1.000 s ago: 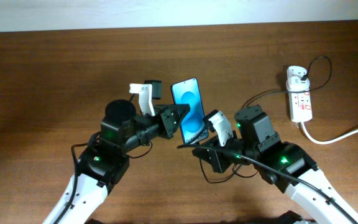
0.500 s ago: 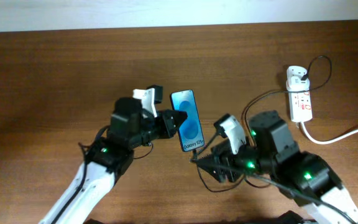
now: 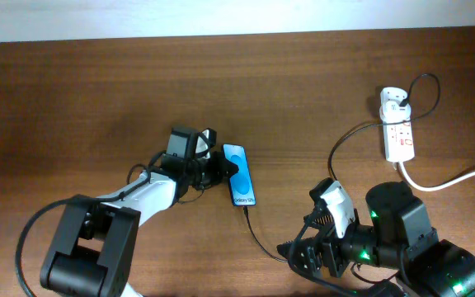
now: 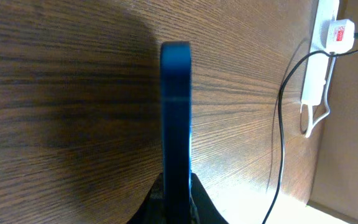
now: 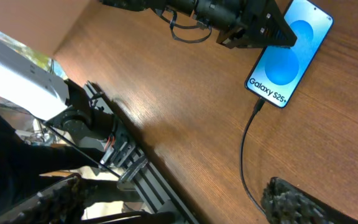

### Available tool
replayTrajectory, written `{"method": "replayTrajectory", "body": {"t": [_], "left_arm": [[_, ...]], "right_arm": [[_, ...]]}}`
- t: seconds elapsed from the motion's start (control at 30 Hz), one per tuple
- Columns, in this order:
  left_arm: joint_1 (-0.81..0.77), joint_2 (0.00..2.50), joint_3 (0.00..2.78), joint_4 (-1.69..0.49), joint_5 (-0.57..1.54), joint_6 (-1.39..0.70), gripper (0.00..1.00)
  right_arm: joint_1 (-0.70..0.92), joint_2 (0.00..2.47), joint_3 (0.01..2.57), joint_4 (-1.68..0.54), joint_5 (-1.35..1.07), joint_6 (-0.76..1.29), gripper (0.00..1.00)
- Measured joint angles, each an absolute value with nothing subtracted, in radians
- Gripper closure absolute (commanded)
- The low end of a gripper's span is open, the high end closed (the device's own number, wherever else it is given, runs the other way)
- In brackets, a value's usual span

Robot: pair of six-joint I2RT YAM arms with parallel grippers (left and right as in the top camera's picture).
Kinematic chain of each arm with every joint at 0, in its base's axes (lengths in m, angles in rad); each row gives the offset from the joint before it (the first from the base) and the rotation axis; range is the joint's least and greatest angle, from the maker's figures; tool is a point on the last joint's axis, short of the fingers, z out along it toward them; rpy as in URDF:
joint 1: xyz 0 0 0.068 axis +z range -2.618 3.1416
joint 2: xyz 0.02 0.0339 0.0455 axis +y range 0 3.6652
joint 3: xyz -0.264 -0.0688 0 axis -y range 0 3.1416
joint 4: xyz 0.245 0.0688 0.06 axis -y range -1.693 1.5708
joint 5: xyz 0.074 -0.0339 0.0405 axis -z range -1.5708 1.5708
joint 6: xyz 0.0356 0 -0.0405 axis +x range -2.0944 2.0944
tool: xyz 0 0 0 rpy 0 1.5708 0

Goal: Plug charger to phone and switch on socket
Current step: 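Lower the phone flat onto the table with the left gripper and release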

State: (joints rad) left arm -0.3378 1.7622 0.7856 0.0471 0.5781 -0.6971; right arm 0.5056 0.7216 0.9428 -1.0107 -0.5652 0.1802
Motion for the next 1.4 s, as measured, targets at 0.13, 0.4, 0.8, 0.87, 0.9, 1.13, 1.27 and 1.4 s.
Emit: {"method": "replayTrajectory", "body": {"t": [0.13,0.4,0.8,0.87,0.9,1.13,1.27,1.4], "left_arm": [[-0.337,1.793,0.792,-0.007,0.559,-0.684,0.80],[-0.340,1.788,0.816,-0.113,0.527,-0.678,0.73],[-0.331,1.767,0.826,-0.144,0.359,-0.677,0.65],[-0.318,1.763,0.836,-0.173,0.334,-0.677,0.65],[-0.318,1.761,0.838,-0.182,0.329,-0.677,0.66],[-0.313,1.748,0.875,-0.338,0.304,-0.673,0.49],[-0.312,1.746,0.904,-0.397,0.295,-0.669,0.42],[-0.312,1.747,0.907,-0.399,0.299,-0.669,0.39]], "right_arm": [[0.505,0.722,0.943,-1.011,-0.565,0.179,0.02],[0.505,0.722,0.943,-1.011,-0.565,0.180,0.02],[0.506,0.768,0.943,-1.011,-0.547,0.180,0.02],[0.505,0.811,0.943,-1.011,-0.546,0.179,0.02],[0.506,0.836,0.943,-1.010,-0.546,0.180,0.02],[0.505,0.983,0.943,-1.010,-0.545,0.181,0.02],[0.505,0.989,0.943,-1.010,-0.545,0.180,0.02],[0.506,0.989,0.943,-1.010,-0.420,0.268,0.01]]}}
